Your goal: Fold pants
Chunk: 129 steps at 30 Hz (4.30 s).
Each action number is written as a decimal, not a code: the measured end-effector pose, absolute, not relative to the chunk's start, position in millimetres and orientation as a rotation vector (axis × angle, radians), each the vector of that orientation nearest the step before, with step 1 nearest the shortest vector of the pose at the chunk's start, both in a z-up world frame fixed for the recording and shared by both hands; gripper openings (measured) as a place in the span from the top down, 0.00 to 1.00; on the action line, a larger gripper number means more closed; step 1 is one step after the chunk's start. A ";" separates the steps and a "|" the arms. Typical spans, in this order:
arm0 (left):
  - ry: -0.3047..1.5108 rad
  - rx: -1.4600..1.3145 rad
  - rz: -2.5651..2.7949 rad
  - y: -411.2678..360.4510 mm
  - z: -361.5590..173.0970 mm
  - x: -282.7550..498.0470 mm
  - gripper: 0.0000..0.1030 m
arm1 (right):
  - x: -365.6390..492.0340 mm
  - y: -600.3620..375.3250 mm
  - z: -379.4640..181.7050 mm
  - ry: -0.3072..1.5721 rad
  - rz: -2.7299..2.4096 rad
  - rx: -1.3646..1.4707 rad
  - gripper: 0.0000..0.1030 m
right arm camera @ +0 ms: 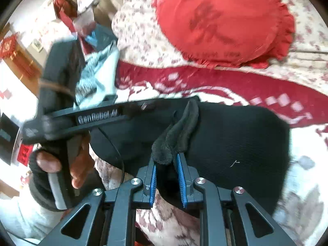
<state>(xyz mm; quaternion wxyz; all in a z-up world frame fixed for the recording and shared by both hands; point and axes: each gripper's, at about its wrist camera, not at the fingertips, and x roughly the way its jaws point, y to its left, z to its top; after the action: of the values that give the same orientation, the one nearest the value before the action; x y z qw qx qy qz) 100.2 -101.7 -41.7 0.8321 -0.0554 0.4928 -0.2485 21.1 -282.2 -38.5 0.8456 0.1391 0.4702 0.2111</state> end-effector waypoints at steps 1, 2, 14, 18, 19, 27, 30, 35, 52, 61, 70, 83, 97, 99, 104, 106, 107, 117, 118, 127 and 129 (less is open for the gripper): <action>1.041 -0.117 -0.529 -103.2 -40.1 96.4 0.84 | 18.8 -286.5 -34.5 0.986 0.437 0.284 0.83; 1.040 -0.116 -0.531 -104.1 -39.1 94.3 0.84 | 17.4 -289.2 -32.3 0.988 0.431 0.272 0.83; 1.026 -0.121 -0.509 -99.4 -28.0 86.0 0.84 | 36.7 -239.3 -74.5 1.049 0.521 0.382 0.81; 1.036 -0.111 -0.506 -95.4 -30.9 82.1 0.84 | 34.5 -226.4 -72.5 1.073 0.506 0.294 0.79; 1.038 -0.109 -0.509 -95.4 -31.6 80.3 0.84 | 31.6 -229.6 -67.7 1.061 0.507 0.290 0.79; 1.116 -0.102 -0.526 -117.0 -55.3 68.9 0.79 | 6.0 -301.3 -57.9 1.064 0.305 0.272 0.78; 1.155 -0.109 -0.521 -125.6 -67.3 65.7 0.76 | 2.7 -322.8 -58.9 1.058 0.280 0.319 0.78; 1.136 -0.137 -0.503 -132.3 -64.6 59.6 0.76 | 1.5 -338.5 -50.2 1.026 0.243 0.311 0.78; 1.103 -0.037 -0.406 -152.4 -74.8 41.6 0.70 | 8.5 -347.6 -72.4 1.045 0.282 0.383 0.78; 1.105 -0.009 -0.405 -162.7 -78.8 35.0 0.70 | 8.2 -348.7 -72.5 1.047 0.281 0.385 0.78; 1.064 0.013 -0.413 -166.0 -73.9 36.7 0.92 | 7.8 -346.7 -67.6 1.052 0.264 0.364 0.78; 1.081 -0.080 -0.403 -122.4 -73.2 35.8 0.93 | 21.0 -321.8 -66.9 1.062 0.302 0.342 0.78; 1.094 -0.080 -0.387 -124.7 -70.4 53.4 0.91 | 22.4 -328.3 -71.3 1.043 0.279 0.323 0.78; 1.101 -0.082 -0.374 -125.2 -75.8 57.9 0.91 | 28.3 -325.1 -77.3 1.046 0.282 0.313 0.78; 1.100 -0.084 -0.368 -122.9 -76.2 58.9 0.90 | 44.5 -324.0 -85.3 1.045 0.285 0.332 0.78; 1.096 -0.083 -0.366 -121.6 -74.1 57.8 0.90 | 45.8 -322.1 -81.5 1.052 0.284 0.319 0.78; 1.090 -0.081 -0.364 -120.2 -71.7 56.2 0.90 | 43.9 -322.0 -77.5 1.053 0.282 0.306 0.78; 1.037 -0.081 -0.394 -123.9 -49.4 54.6 0.90 | 2.8 -324.6 -54.6 1.048 0.195 0.147 0.78; 1.044 -0.077 -0.394 -126.6 -52.4 56.5 0.90 | -1.3 -324.3 -54.9 1.051 0.196 0.146 0.78; 1.055 -0.051 -0.389 -141.6 -77.7 62.9 0.78 | -13.3 -316.3 -77.1 1.079 0.178 0.107 0.77; 1.059 -0.052 -0.389 -141.6 -77.0 63.6 0.78 | -13.2 -316.5 -74.1 1.083 0.174 0.112 0.77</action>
<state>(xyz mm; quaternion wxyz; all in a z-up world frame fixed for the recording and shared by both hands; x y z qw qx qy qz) 63.5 -141.6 -77.0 0.8447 -0.0246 0.5018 -0.1845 -13.2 -316.5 -74.1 0.8517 0.0533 0.5146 0.0827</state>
